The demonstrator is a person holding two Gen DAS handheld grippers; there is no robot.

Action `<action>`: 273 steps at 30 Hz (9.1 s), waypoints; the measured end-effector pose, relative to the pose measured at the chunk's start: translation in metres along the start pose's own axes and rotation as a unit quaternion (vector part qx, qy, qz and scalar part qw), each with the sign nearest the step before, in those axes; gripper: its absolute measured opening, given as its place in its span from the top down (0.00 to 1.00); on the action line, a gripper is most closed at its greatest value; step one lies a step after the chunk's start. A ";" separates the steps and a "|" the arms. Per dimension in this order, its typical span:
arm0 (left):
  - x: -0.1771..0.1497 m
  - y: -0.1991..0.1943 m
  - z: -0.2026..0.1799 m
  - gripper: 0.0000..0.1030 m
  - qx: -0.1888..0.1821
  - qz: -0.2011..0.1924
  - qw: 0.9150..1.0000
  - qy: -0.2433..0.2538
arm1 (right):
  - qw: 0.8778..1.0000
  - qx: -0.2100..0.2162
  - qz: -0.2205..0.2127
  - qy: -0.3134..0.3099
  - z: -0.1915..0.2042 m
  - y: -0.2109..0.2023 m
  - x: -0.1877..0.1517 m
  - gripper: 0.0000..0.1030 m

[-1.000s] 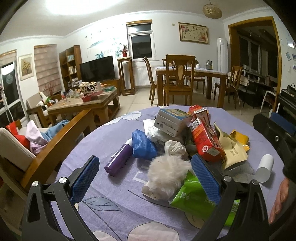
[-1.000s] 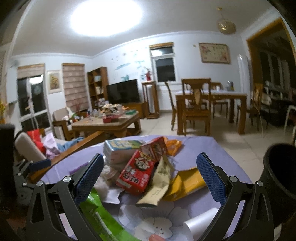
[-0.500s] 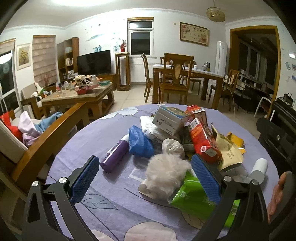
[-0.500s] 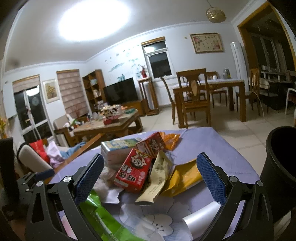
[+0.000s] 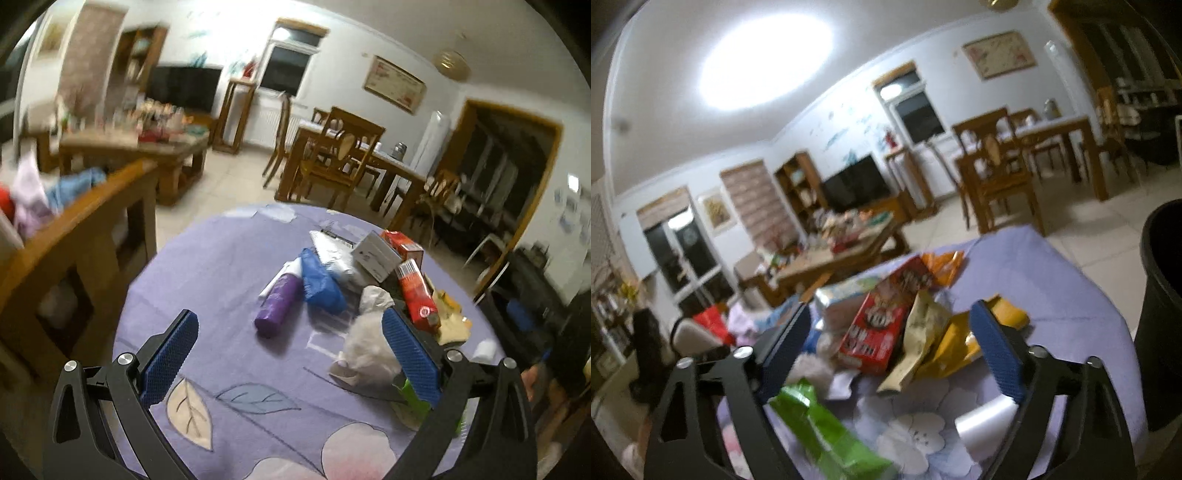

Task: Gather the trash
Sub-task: 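Grasp the purple spray bottle with left tool while right tool grasps green wrapper, then carry both items to the black bin and release them inside, then grasp the clear plastic tray with left tool while right tool grasps tissue roll, then move both tools over the black bin and open them to drop items, then grasp the white milk carton with left tool while right tool grasps red carton, then carry both cartons to the black bin and release them inside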

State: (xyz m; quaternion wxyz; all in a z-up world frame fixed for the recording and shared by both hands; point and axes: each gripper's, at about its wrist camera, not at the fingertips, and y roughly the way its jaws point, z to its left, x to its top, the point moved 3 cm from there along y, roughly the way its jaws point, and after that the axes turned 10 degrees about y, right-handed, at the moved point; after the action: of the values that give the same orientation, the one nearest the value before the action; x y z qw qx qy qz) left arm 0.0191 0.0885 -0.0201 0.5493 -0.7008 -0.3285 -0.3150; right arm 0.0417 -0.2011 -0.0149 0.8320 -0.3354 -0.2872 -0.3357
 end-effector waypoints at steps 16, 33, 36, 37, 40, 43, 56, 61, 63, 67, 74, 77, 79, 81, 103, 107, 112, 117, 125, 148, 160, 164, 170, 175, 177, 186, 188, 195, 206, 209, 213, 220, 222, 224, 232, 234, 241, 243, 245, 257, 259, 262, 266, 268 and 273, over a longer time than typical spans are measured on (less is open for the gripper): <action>0.009 0.093 -0.014 0.32 0.047 0.155 0.973 0.163 | 0.926 -0.044 0.252 -0.278 0.089 0.076 -0.095 0.39; 0.020 0.069 -0.004 0.75 0.040 0.090 0.988 0.117 | 0.944 -0.007 0.210 -0.255 0.113 0.073 -0.086 0.73; 0.031 0.036 -0.011 0.75 0.024 0.040 0.994 0.099 | 0.966 0.046 0.169 -0.188 0.108 0.048 -0.054 0.73; 0.034 0.024 -0.016 0.75 0.017 0.024 0.995 0.095 | 0.972 0.065 0.157 -0.160 0.106 0.039 -0.042 0.73; 0.042 -0.005 -0.038 0.75 0.000 -0.012 0.995 0.098 | 0.979 0.130 0.134 -0.082 0.092 0.019 -0.015 0.73; 0.047 -0.025 -0.066 0.75 -0.021 -0.033 0.993 0.110 | 0.976 0.179 0.122 -0.010 0.075 0.004 0.005 0.73; 0.021 -0.027 -0.237 0.75 -0.175 -0.051 0.973 0.143 | 0.994 0.048 -0.051 0.083 -0.076 -0.118 0.076 0.73; 0.000 -0.001 -0.328 0.75 -0.246 -0.041 0.956 0.158 | 0.982 -0.076 -0.122 0.122 -0.164 -0.178 0.094 0.73; -0.005 0.018 -0.366 0.75 -0.265 -0.035 0.950 0.163 | 0.975 -0.120 -0.138 0.126 -0.191 -0.191 0.099 0.73; -0.013 0.059 -0.425 0.75 -0.287 -0.016 0.942 0.173 | 0.961 -0.190 -0.144 0.138 -0.249 -0.199 0.103 0.73; -0.018 0.116 -0.482 0.75 -0.281 0.030 0.940 0.189 | 0.954 -0.211 -0.122 0.173 -0.323 -0.169 0.097 0.72; -0.015 0.121 -0.489 0.74 -0.268 0.035 0.942 0.198 | 0.953 -0.211 -0.116 0.183 -0.341 -0.159 0.097 0.70; -0.014 0.128 -0.492 0.73 -0.264 0.043 0.942 0.202 | 0.953 -0.211 -0.115 0.187 -0.344 -0.153 0.100 0.69; -0.013 0.130 -0.492 0.68 -0.262 0.050 0.941 0.209 | 0.952 -0.209 -0.110 0.194 -0.355 -0.153 0.105 0.60; -0.029 0.003 -0.331 0.12 -0.147 0.017 0.955 0.257 | 0.995 -0.081 0.045 0.028 -0.138 -0.078 0.058 0.20; -0.039 0.003 -0.277 0.12 -0.090 0.053 0.965 0.240 | 0.985 -0.101 0.115 -0.081 -0.079 -0.041 0.018 0.47; -0.060 0.018 -0.242 0.10 -0.096 0.105 0.964 0.225 | 0.971 -0.117 0.160 -0.132 -0.051 -0.013 -0.016 0.49; -0.075 0.037 -0.244 0.10 -0.100 0.134 0.952 0.255 | 0.965 -0.131 0.170 -0.151 -0.046 -0.001 -0.026 0.49; -0.081 0.060 -0.232 0.28 -0.114 0.161 0.953 0.229 | 0.964 -0.135 0.175 -0.150 -0.055 0.010 -0.026 0.33; -0.047 0.034 -0.248 0.55 -0.174 0.088 0.960 0.201 | 0.996 -0.066 0.041 -0.034 -0.084 -0.041 0.042 0.51; -0.019 0.049 -0.377 0.55 -0.285 0.043 0.925 0.247 | 0.984 -0.125 -0.108 0.060 -0.170 -0.152 0.095 0.51; -0.015 0.077 -0.423 0.55 -0.309 0.057 0.915 0.254 | 0.975 -0.153 -0.135 0.094 -0.210 -0.180 0.104 0.51; -0.016 0.121 -0.468 0.55 -0.323 0.089 0.908 0.251 | 0.965 -0.174 -0.147 0.127 -0.257 -0.194 0.109 0.51; -0.018 0.166 -0.498 0.55 -0.318 0.120 0.909 0.242 | 0.959 -0.192 -0.150 0.147 -0.294 -0.192 0.119 0.51; -0.019 0.183 -0.505 0.55 -0.315 0.134 0.909 0.236 | 0.956 -0.200 -0.147 0.154 -0.309 -0.184 0.125 0.51; -0.026 0.216 -0.512 0.54 -0.304 0.160 0.911 0.228 | 0.951 -0.212 -0.127 0.183 -0.353 -0.152 0.133 0.51; -0.025 0.220 -0.511 0.53 -0.301 0.165 0.911 0.227 | 0.951 -0.210 -0.126 0.187 -0.359 -0.147 0.137 0.51; -0.019 0.212 -0.506 0.22 -0.283 0.158 0.917 0.231 | 0.952 -0.192 -0.132 0.197 -0.359 -0.152 0.131 0.32; 0.007 0.143 -0.452 0.18 -0.289 0.116 0.929 0.199 | 0.965 -0.163 -0.120 0.165 -0.290 -0.145 0.128 0.32; 0.019 0.119 -0.423 0.11 -0.274 0.089 0.939 0.190 | 0.973 -0.146 -0.104 0.148 -0.259 -0.132 0.129 0.32; 0.031 0.086 -0.364 0.11 -0.243 0.065 0.952 0.176 | 0.985 -0.113 -0.067 0.115 -0.204 -0.099 0.126 0.32; 0.066 0.045 -0.238 0.11 -0.104 0.023 0.984 0.144 | 0.997 -0.056 0.013 0.052 -0.097 -0.021 0.115 0.25; 0.075 0.041 -0.195 0.11 -0.054 0.021 0.990 0.128 | 0.998 -0.037 0.039 0.033 -0.065 0.006 0.114 0.25; 0.078 0.045 -0.168 0.11 -0.011 0.031 0.991 0.131 | 0.998 -0.028 0.060 0.013 -0.036 0.029 0.108 0.25; 0.068 0.107 -0.138 0.11 0.055 0.078 0.957 0.275 | 0.984 -0.062 0.155 -0.060 0.029 0.142 0.076 0.25; 0.064 0.120 -0.134 0.11 0.060 0.076 0.946 0.309 | 0.979 -0.086 0.168 -0.073 0.030 0.166 0.069 0.25; 0.062 0.166 -0.128 0.11 0.032 0.101 0.937 0.332 | 0.969 -0.124 0.197 -0.088 0.018 0.213 0.060 0.25; 0.060 0.169 -0.126 0.12 0.029 0.102 0.937 0.334 | 0.966 -0.132 0.203 -0.095 0.013 0.219 0.058 0.31; 0.059 0.173 -0.126 0.26 0.020 0.106 0.938 0.329 | 0.962 -0.140 0.216 -0.094 0.009 0.227 0.055 0.42; 0.058 0.146 -0.124 0.52 -0.002 0.084 0.954 0.287 | 0.977 -0.101 0.180 -0.053 -0.002 0.191 0.070 0.67; 0.058 0.137 -0.127 0.52 -0.009 0.074 0.957 0.281 | 0.982 -0.080 0.166 -0.034 -0.003 0.170 0.077 0.67; 0.061 0.119 -0.133 0.52 -0.015 0.053 0.961 0.271 | 0.988 -0.051 0.143 -0.015 -0.004 0.141 0.083 0.67; 0.064 0.094 -0.147 0.52 -0.027 0.024 0.965 0.261 | 0.994 -0.024 0.104 -0.005 -0.002 0.094 0.090 0.67; 0.065 0.085 -0.155 0.52 -0.029 0.011 0.965 0.260 | 0.996 -0.012 0.085 0.005 -0.006 0.070 0.095 0.67; 0.071 0.061 -0.180 0.52 -0.051 -0.019 0.965 0.257 | 0.999 -0.004 0.044 0.030 -0.024 0.017 0.105 0.67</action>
State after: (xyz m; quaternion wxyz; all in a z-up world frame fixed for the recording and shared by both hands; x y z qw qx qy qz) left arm 0.0953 -0.0907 0.0382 0.5731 -0.6170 -0.1729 -0.5109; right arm 0.1246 -0.2484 0.0376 0.8529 -0.3405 -0.2462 -0.3098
